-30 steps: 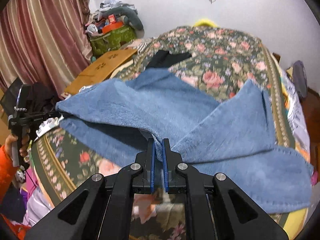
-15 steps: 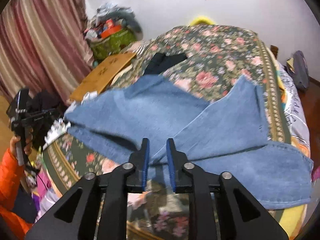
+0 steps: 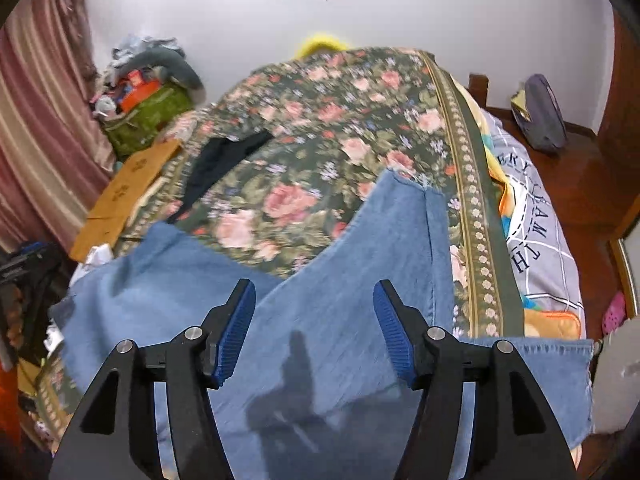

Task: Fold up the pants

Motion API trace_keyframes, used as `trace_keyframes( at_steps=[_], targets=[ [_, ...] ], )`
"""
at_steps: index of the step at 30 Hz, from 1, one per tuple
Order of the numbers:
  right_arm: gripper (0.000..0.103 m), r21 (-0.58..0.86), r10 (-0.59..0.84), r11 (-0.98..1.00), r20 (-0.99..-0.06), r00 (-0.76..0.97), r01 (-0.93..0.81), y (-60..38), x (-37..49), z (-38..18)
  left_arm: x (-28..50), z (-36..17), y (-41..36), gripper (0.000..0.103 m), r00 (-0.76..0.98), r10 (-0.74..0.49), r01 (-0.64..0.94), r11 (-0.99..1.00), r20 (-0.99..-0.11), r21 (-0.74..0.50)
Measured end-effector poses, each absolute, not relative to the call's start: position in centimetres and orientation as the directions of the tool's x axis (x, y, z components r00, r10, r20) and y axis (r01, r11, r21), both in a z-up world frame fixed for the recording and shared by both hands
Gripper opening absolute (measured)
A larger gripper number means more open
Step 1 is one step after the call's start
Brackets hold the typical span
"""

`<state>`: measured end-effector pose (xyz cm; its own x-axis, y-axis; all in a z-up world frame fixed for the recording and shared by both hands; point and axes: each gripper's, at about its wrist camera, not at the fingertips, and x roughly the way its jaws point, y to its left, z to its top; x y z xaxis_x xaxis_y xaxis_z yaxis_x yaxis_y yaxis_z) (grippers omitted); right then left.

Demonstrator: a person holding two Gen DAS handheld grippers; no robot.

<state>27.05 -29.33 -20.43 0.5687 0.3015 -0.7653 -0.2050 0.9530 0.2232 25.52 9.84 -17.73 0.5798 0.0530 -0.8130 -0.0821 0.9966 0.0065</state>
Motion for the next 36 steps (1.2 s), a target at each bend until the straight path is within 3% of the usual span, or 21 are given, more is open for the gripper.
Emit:
trace_keyframes(
  at_steps=[18,21,23,25,26,30,36],
  targets=[
    [0.057,0.247,0.248,0.967,-0.855,0.456,-0.063,-31.5,44.6,-29.7,35.8,-24.7,6.0,0.092,0.435,0.065,0.013,0.997,-0.898,0.079],
    [0.050,0.241,0.250,0.967,-0.848,0.467,-0.080,-31.4,45.4,-30.5,35.9,-25.0,5.5,0.092,0.429,0.071,0.028,0.995,-0.900,0.091],
    [0.035,0.232,0.247,0.969,-0.841,0.482,-0.091,-31.3,45.3,-30.3,35.8,-24.9,5.1,0.092,0.430,0.067,0.040,0.995,-0.900,0.093],
    [0.014,0.218,0.229,0.973,-0.847,0.480,-0.080,-31.5,45.1,-30.3,35.7,-24.7,4.5,0.092,0.429,0.066,0.050,0.994,-0.901,0.097],
    [0.011,0.209,0.224,0.974,-0.851,0.475,-0.085,-31.6,45.2,-30.2,35.6,-24.6,4.2,0.092,0.429,0.065,0.056,0.994,-0.901,0.098],
    [0.006,0.224,0.242,0.970,-0.842,0.482,-0.095,-32.6,44.3,-28.6,34.8,-23.6,2.3,0.092,0.437,0.056,0.087,0.991,-0.898,0.105],
    [0.006,0.253,0.252,0.964,-0.772,0.584,-0.081,-37.8,39.2,-21.9,32.4,-21.9,-2.5,0.092,0.442,0.009,0.171,0.981,-0.897,0.094]
  ],
)
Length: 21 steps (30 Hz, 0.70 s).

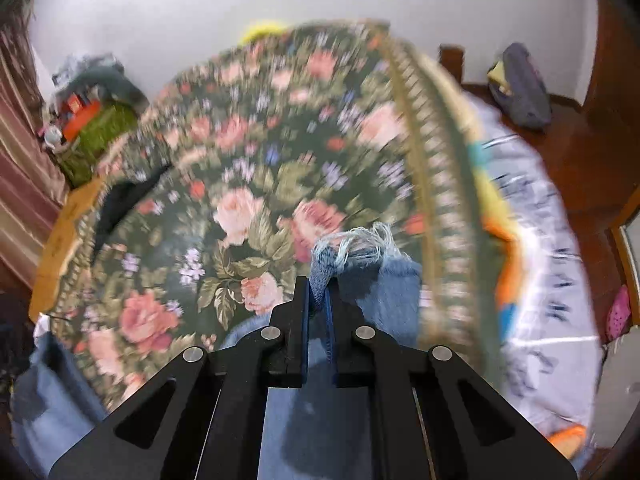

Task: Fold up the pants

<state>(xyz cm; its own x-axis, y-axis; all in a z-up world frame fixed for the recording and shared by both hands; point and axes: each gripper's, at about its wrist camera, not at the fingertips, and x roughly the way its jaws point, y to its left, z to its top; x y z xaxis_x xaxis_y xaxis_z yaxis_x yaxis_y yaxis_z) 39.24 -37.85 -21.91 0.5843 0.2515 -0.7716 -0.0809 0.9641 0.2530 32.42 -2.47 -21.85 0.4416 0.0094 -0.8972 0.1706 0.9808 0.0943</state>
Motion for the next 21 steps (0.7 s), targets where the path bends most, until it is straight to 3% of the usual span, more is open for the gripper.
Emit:
trace_keyframes(
  at_steps=[11,16,21],
  targets=[
    [0.006,0.271,0.181,0.963,-0.646,0.742,0.000,-49.1,29.2,-11.4,28.6,-23.6,-14.8,0.092,0.328,-0.067,0.369,0.927,-0.942,0.063],
    [0.006,0.262,0.151,0.965,-0.610,0.778,0.018,-51.8,25.4,-9.9,25.9,-23.7,-20.0,0.092,0.316,-0.093,0.455,0.888,-0.944,0.065],
    [0.005,0.217,0.116,0.976,-0.635,0.764,0.032,-52.6,22.8,-11.7,24.8,-24.1,-22.9,0.093,0.315,-0.095,0.469,0.881,-0.944,0.067]
  ],
)
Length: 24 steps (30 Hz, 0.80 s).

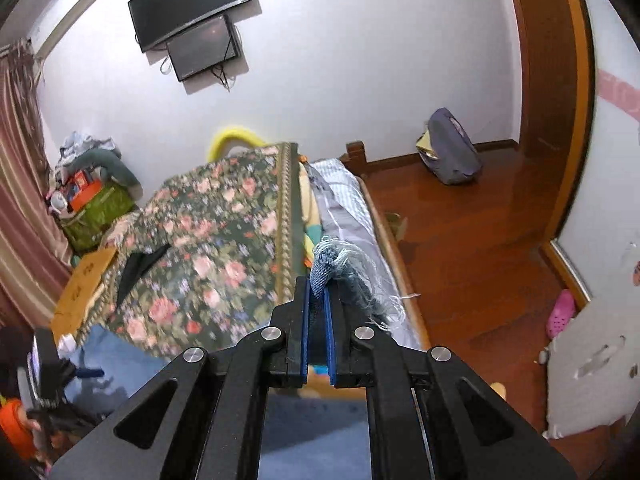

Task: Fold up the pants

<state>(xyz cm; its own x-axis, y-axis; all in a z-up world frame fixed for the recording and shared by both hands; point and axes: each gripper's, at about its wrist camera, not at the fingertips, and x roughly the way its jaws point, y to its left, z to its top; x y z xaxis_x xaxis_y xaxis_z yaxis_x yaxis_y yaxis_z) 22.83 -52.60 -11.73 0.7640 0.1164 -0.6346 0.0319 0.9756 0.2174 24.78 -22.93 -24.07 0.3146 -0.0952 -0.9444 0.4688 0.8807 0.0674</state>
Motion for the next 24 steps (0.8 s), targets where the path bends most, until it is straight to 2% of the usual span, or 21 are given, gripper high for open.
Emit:
trace_keyframes(
  at_steps=[4,13,16,19,21,24],
  targets=[
    [0.006,0.173,0.071,0.982,-0.697,0.713,0.071,-53.4,21.2,-15.7,23.9,-24.7,-24.5,0.093,0.311,-0.093,0.485,0.871,-0.946,0.074],
    [0.007,0.209,0.069,0.959,-0.824,0.562,0.190,-55.1,17.1,-25.1,23.1,-25.3,-25.4,0.093,0.302,-0.118,0.490,0.870,-0.946,0.048],
    [0.011,0.223,0.082,0.952,-0.847,0.526,0.211,-55.0,15.4,-26.5,23.0,-25.2,-25.2,0.093,0.310,-0.130,0.489,0.871,-0.942,0.041],
    [0.012,0.137,0.006,0.961,-0.879,0.477,0.240,-54.6,14.2,-26.8,22.9,-24.6,-24.5,0.093,0.320,-0.157,0.475,0.880,-0.934,0.015],
    [0.014,0.117,-0.014,0.962,-0.881,0.473,0.246,-54.4,13.6,-26.0,22.8,-23.8,-23.8,0.092,0.343,-0.164,0.456,0.890,-0.925,0.011],
    [0.022,0.142,-0.001,0.963,-0.848,0.531,0.229,-53.5,13.4,-23.3,22.9,-21.9,-21.7,0.093,0.404,-0.173,0.415,0.910,-0.898,0.011]
  ],
)
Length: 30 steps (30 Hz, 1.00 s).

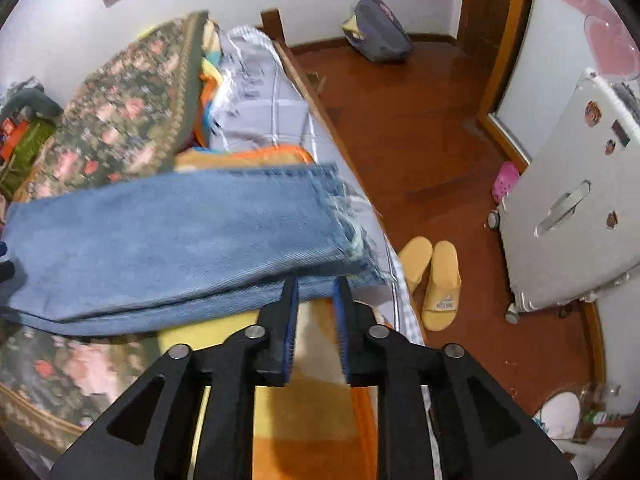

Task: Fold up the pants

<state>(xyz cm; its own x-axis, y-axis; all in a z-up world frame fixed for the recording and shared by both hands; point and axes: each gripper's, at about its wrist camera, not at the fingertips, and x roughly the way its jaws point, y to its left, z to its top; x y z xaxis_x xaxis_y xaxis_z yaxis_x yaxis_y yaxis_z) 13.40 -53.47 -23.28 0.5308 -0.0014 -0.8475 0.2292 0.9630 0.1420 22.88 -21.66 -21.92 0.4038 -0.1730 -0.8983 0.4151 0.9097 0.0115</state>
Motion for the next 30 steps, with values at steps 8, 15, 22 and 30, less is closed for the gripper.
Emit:
trace_keyframes(
  at_steps=[8,15,22,30],
  targets=[
    [0.039,0.164,0.090,0.986,-0.714,0.695,0.041,-45.9,15.7,-15.6,23.0,-15.6,-11.3,0.093,0.590,-0.129,0.243,0.970,-0.797,0.023],
    [0.047,0.138,0.231,0.973,-0.642,0.731,-0.186,-35.1,19.4,-13.0,22.7,-13.1,2.1,0.097,0.665,0.005,0.043,0.998,-0.747,0.045],
    [0.050,0.131,0.353,0.922,-0.671,0.652,-0.365,-25.1,24.1,-14.7,23.0,-16.2,15.7,0.097,0.581,0.145,-0.153,0.986,-0.801,0.068],
    [0.050,0.139,0.439,0.843,-0.735,0.517,-0.519,-15.7,29.8,-17.5,23.4,-23.6,25.1,0.097,0.415,0.177,-0.297,0.954,-0.892,0.051]
  ],
)
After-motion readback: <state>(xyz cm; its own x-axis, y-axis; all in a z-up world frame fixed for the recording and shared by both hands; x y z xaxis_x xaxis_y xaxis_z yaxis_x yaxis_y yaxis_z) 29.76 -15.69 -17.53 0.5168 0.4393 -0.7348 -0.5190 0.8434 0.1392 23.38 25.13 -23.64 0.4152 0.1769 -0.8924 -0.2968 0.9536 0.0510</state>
